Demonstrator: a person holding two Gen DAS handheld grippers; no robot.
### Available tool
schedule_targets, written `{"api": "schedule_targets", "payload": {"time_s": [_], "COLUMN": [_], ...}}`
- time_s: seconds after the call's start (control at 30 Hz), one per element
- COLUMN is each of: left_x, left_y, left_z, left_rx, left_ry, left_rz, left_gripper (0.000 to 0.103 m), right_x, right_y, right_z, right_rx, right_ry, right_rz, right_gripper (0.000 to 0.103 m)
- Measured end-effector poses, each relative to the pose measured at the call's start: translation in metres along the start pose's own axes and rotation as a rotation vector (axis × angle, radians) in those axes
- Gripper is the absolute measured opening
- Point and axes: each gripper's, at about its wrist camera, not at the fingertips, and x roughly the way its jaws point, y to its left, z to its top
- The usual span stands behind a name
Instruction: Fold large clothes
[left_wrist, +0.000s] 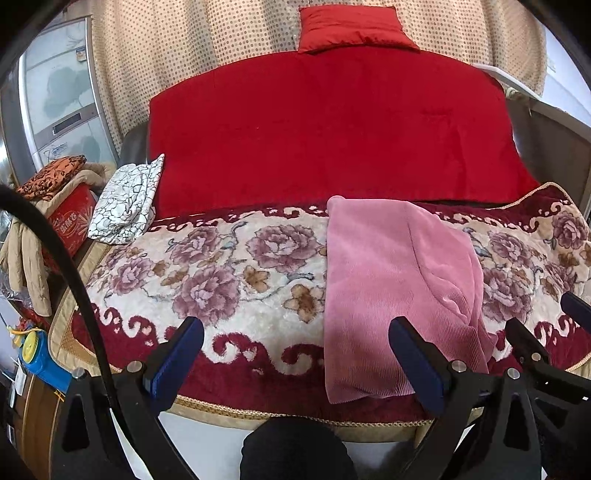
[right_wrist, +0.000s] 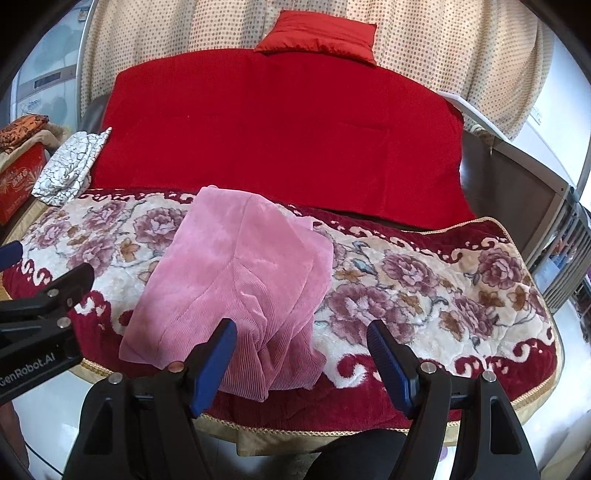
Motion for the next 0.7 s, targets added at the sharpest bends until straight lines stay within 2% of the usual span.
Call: {"api": "schedule_targets", "payload": {"time_s": [0.7], "left_x": [0.015], "left_y": [0.005], "left_z": [0.001], "left_rx": [-0.002], "left_ry": [0.003], "left_rz": [-0.022], "left_gripper": [0.100], "right_x": [0.012], "right_y": [0.012], "right_z": [0.006], "right_rx": [-0.014], "right_ry": [0.022], "right_rz": [-0.018], "right_gripper": [0.077]}}
